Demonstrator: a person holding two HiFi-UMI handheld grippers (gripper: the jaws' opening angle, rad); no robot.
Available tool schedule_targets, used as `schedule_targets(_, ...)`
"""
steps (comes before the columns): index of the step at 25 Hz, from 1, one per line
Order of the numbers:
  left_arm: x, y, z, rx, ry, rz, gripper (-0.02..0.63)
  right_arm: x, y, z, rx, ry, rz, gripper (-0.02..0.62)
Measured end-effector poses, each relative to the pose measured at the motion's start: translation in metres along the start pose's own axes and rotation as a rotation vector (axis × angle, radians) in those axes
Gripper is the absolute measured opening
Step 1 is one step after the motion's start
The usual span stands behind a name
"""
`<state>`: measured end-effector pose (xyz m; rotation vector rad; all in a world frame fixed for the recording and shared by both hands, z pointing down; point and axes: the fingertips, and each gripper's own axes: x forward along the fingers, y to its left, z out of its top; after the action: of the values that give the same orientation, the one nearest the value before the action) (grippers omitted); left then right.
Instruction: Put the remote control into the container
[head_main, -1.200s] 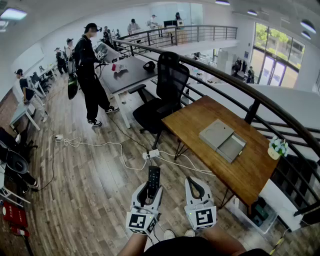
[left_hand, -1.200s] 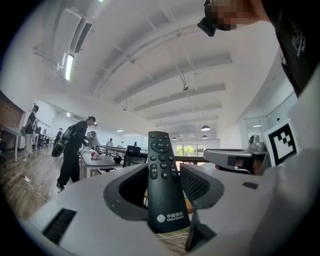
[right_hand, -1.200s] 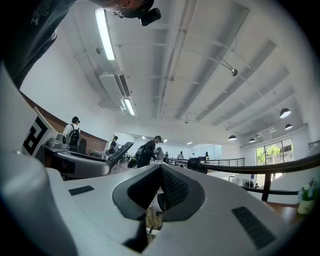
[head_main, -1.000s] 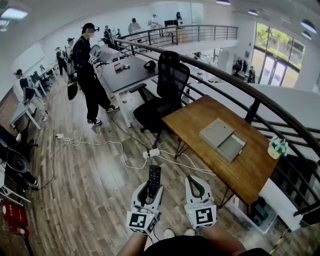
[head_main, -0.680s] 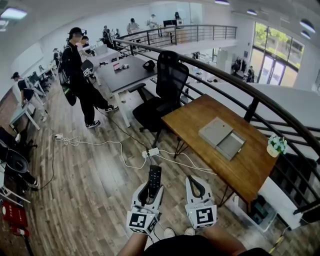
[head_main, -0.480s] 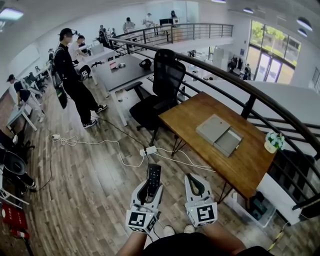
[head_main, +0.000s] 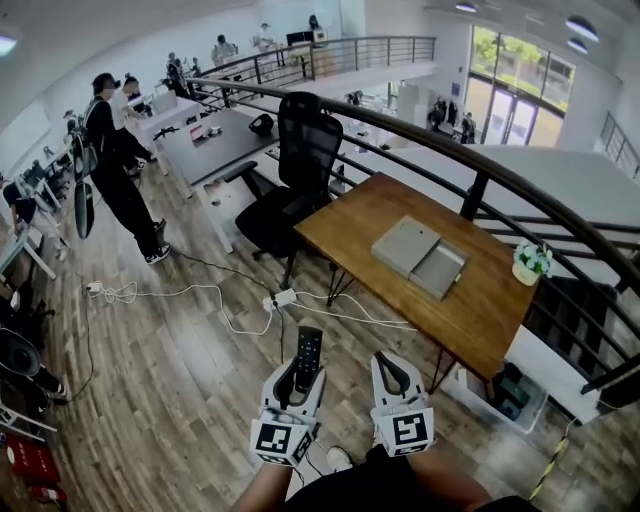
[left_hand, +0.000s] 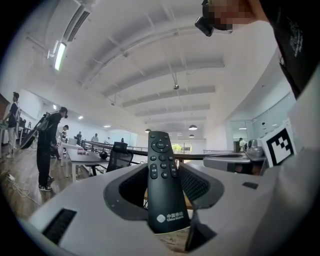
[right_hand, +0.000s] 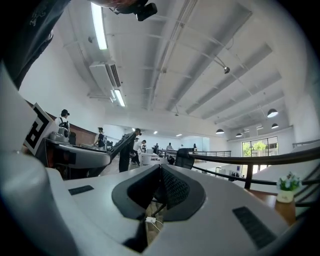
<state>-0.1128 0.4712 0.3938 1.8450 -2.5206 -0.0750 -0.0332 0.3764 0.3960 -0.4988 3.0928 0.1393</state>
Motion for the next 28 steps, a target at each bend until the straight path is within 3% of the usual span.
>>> schedule_targets(9, 0.056, -0.026, 0.001, 0.002, 0.017, -0.054, 0.202, 0.007, -0.074, 0.002, 0.020, -0.056, -0.126, 0.029)
schedule_targets(13, 0.090, -0.031, 0.007, 0.002, -0.003, -0.059, 0.202, 0.022, -0.105, 0.002, 0.006, -0.059, -0.116, 0.029)
schedule_targets(28, 0.228, -0.046, -0.018, -0.039, 0.057, -0.042, 0.202, 0.082, -0.213, -0.026, 0.060, -0.030, -0.060, 0.029)
